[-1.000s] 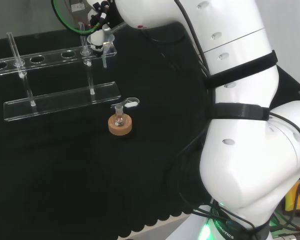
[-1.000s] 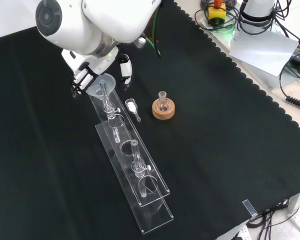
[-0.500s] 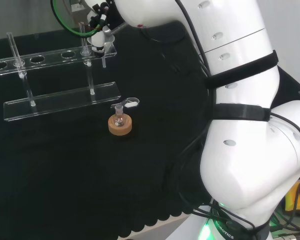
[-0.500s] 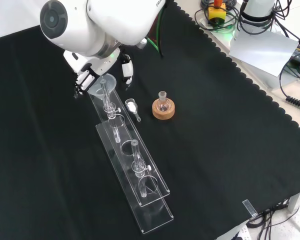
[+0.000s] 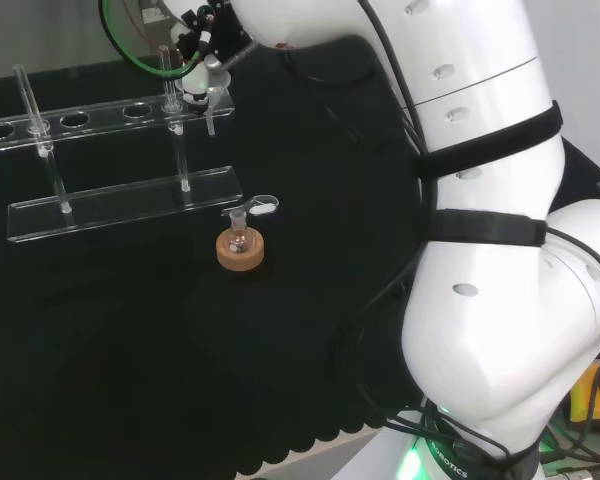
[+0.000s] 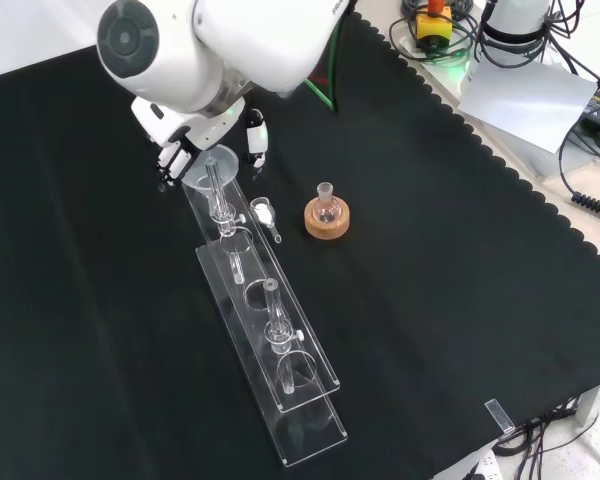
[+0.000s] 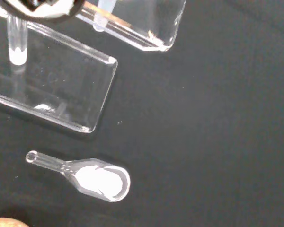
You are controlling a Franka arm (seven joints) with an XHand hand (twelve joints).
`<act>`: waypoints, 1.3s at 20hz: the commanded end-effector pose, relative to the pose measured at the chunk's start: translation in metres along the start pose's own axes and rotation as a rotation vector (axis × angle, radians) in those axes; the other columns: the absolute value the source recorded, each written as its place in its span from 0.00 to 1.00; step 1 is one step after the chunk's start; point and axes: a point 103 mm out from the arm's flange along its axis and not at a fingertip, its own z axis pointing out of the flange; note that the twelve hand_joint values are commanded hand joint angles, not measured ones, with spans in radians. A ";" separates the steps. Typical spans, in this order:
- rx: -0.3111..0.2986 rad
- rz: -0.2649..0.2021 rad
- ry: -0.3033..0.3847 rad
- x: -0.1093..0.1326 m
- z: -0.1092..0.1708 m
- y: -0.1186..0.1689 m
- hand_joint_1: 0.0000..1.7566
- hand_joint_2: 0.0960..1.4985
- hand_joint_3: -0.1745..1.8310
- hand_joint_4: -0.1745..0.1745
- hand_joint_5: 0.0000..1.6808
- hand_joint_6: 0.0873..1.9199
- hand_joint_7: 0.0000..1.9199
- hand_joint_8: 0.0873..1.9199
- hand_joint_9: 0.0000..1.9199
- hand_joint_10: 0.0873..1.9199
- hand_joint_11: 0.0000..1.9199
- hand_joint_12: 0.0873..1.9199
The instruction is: Pick up the funnel from the transparent funnel stand.
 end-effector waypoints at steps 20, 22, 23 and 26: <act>-0.130 0.124 -0.006 -0.052 -0.047 -0.141 0.48 0.48 0.40 0.44 0.31 0.24 0.30 0.30 0.51 0.18 0.31 0.66; -0.130 0.120 -0.003 -0.049 -0.040 -0.155 0.48 0.48 0.40 0.43 0.30 0.24 0.30 0.30 0.51 0.18 0.31 0.66; -0.129 0.119 -0.006 -0.047 -0.037 -0.161 0.48 0.48 0.40 0.43 0.30 0.24 0.30 0.30 0.51 0.18 0.31 0.66; -0.116 0.113 -0.010 -0.038 -0.026 -0.177 0.48 0.48 0.40 0.42 0.29 0.24 0.29 0.30 0.51 0.18 0.31 0.66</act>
